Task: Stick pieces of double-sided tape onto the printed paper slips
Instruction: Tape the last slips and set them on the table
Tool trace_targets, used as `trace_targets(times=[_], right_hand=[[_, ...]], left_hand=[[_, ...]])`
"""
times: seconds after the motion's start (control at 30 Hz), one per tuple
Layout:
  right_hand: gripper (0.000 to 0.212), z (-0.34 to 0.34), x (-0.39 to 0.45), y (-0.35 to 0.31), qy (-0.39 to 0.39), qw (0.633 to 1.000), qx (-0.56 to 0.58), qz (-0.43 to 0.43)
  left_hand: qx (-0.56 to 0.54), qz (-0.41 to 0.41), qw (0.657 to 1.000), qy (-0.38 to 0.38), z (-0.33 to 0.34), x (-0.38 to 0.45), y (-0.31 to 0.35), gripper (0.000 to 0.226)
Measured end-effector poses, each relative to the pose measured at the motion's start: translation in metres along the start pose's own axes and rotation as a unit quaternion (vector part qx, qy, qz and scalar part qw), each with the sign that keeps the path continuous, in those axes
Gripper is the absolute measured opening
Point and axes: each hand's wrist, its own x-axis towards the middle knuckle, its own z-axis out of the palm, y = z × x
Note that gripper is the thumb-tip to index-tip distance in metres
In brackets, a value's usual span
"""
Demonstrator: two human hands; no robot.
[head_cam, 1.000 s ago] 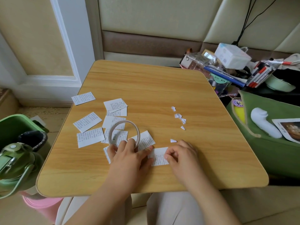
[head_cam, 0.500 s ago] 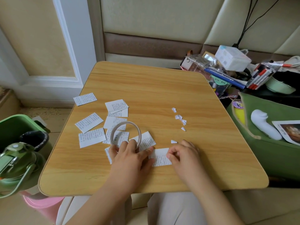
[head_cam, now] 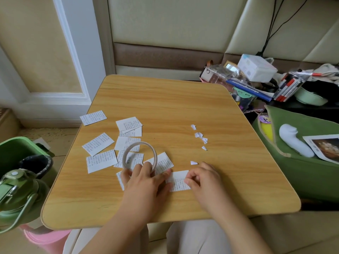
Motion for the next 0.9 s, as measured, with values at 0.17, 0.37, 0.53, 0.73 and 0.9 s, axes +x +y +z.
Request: trace_targets(times=[0.17, 0.37, 0.53, 0.73, 0.9], right_hand=[[0.009, -0.002, 0.007, -0.015, -0.032, 0.993, -0.094, -0.058], [0.011, 0.009, 0.004, -0.019, -0.034, 0.997, -0.063, -0.041], [0.01, -0.011, 0.001, -0.001, -0.03, 0.996, -0.084, -0.003], [0.009, 0.011, 0.005, -0.026, -0.034, 0.995, -0.073, -0.063], [0.009, 0.001, 0.001, -0.01, -0.026, 0.998, -0.063, -0.011]], left_hand=[[-0.003, 0.002, 1.0, -0.003, -0.002, 0.001, 0.001, 0.039], [-0.002, 0.009, 1.0, -0.001, -0.003, 0.001, 0.001, 0.039], [-0.004, 0.009, 1.0, 0.013, 0.001, 0.0, 0.0, 0.039], [-0.003, 0.009, 1.0, 0.002, 0.0, 0.0, 0.0, 0.039], [0.0, 0.012, 1.0, 0.003, -0.001, 0.0, 0.001, 0.038]])
